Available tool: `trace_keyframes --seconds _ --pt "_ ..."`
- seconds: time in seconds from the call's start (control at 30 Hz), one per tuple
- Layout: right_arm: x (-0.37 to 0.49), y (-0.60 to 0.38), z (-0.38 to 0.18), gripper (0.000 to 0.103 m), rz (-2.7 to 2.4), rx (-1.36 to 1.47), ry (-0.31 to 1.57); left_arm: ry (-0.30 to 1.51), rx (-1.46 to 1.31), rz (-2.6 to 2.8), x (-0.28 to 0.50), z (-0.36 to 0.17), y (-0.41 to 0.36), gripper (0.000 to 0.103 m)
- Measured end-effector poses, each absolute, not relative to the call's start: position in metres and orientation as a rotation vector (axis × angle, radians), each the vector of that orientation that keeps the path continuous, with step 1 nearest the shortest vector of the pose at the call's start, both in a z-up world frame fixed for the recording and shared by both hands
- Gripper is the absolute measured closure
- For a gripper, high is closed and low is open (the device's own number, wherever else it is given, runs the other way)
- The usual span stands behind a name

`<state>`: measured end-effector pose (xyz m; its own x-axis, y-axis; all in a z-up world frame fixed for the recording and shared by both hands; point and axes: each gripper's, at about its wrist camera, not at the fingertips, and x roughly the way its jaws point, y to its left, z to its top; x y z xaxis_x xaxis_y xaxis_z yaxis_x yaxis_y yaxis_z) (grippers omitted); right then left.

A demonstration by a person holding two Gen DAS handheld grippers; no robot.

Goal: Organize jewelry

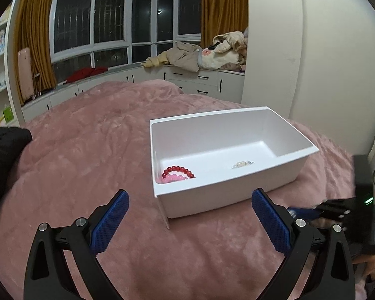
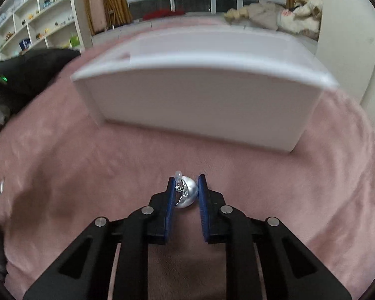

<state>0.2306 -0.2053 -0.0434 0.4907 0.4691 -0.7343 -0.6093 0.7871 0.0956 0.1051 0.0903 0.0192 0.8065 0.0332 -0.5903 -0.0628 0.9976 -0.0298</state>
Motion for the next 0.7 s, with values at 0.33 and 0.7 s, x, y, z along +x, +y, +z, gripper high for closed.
trace_keyframes --seconds 0.33,0.7 --pt "0.313 -0.176 0.039 0.083 0.579 -0.063 0.729 0.635 -0.105 0.050 0.110 0.014 0.111 0.004" --pt "0.273 -0.201 0.025 0.042 0.560 -0.098 0.697 0.633 -0.091 0.039 0.110 0.013 0.109 0.004"
